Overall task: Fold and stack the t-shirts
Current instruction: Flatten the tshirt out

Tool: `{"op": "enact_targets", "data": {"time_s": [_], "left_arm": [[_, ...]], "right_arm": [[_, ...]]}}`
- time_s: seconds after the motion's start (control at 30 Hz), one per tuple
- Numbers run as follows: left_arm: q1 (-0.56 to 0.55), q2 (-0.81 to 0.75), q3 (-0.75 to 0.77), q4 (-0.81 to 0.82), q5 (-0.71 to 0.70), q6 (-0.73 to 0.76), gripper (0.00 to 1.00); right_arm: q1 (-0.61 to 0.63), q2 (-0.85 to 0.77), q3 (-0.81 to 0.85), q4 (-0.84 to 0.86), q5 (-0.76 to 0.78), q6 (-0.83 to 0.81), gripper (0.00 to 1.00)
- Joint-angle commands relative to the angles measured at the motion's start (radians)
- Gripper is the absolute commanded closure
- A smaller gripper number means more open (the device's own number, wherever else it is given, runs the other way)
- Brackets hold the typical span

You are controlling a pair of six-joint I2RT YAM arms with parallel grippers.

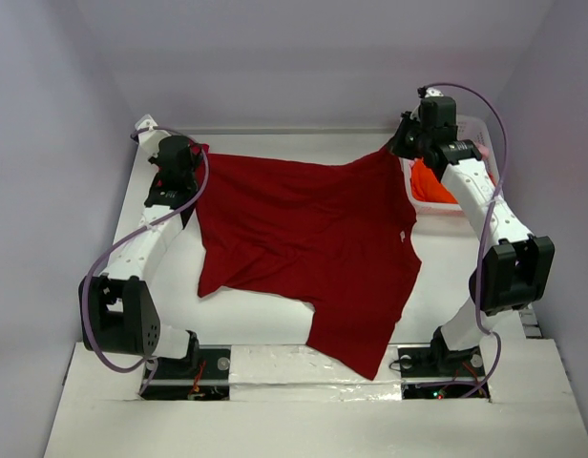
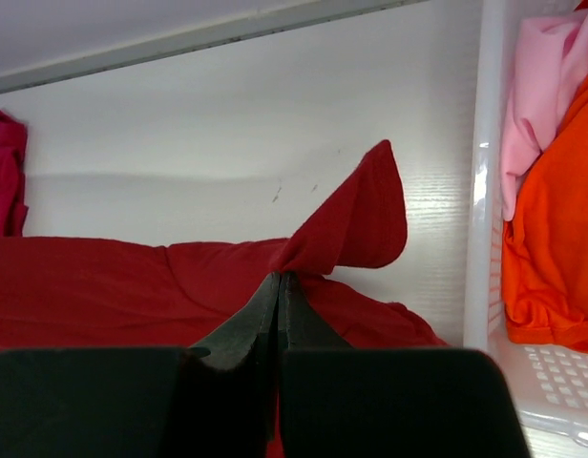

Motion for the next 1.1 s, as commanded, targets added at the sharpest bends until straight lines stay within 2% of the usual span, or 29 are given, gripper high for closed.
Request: {"op": "enact_targets", "data": {"time_s": [0.0,0.23,0.43,0.8,1.07], "left_arm": [[0.007,-0.038,0.041,0.054,-0.022,0.013,1.00],[0.007,-0.071,0.029,0.048,-0.051,0.022,1.00],[0.007,-0.093,0.010,0.062,-0.076,0.021,1.00],[0.016,-0.099,0.012,0.075,-0.116,0.031,1.00],[0.016,-0.221,-0.024,0.071,-0.144,0.044,1.00]], "right_arm": [[0.003,-0.015,0.047,0.062,0.031,-0.032,1.00],[0.003,-0.064,0.017,0.085,0.054,-0.047,1.00],[0.003,-0.147,-0.042,0.174,0.112,-0.064,1.00],[0.003,-0.099,0.034,0.158,0.115,-0.075,1.00],[0.003,-0.139,-0.016,0.220,0.086,-0.066,1.00]]}}
